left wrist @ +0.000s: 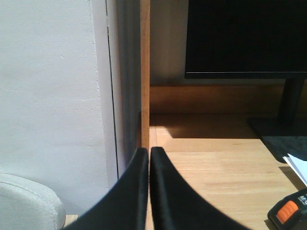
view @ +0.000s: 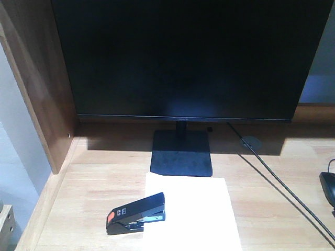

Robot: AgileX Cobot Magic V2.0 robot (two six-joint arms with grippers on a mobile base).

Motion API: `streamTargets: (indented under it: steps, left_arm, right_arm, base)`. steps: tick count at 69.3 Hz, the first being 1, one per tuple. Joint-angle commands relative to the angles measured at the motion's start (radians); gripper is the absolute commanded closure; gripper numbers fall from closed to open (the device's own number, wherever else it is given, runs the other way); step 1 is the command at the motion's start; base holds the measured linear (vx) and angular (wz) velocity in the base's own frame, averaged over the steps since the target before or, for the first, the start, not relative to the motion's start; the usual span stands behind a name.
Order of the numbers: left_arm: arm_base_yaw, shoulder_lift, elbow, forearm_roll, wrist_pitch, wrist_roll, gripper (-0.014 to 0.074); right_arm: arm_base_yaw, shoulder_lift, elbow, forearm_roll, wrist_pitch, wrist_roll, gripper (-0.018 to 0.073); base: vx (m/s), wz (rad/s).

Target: Grab stapler and paper to desk for stapling

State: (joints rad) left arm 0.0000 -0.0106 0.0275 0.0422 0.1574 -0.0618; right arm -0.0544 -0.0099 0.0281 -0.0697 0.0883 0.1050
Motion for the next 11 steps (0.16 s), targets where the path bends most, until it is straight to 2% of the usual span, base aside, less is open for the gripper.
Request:
streamTargets:
  steps: [1, 11]
  left_arm:
    - [0.000, -0.011, 0.028, -0.009, -0.075, -0.011, 0.0603]
    - [0.000, -0.011, 0.028, -0.009, -0.075, -0.011, 0.0603]
  right_arm:
    - [-0.004, -0.017, 0.012, -0.002, -0.072, -0.002, 0.0564]
    - [-0.004, -0.017, 0.012, -0.002, -0.072, -0.002, 0.0564]
  base:
    - [0.00, 0.00]
    - [0.00, 0.00]
